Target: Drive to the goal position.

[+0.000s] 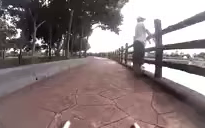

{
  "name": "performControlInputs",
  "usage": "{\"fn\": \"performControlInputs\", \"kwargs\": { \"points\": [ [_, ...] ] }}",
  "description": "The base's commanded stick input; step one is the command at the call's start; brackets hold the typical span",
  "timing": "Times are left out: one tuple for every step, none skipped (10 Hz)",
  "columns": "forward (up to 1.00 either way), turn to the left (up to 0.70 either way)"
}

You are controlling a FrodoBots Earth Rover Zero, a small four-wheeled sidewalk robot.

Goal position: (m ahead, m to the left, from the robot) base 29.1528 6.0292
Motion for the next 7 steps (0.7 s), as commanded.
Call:
{"fn": "performControlInputs", "kwargs": {
  "points": [
    [1.0,0.0],
    [1.0,0.0],
    [1.0,0.0],
    [1.0,0.0],
    [1.0,0.0],
    [1.0,0.0],
    [1.0,0.0]
  ]
}}
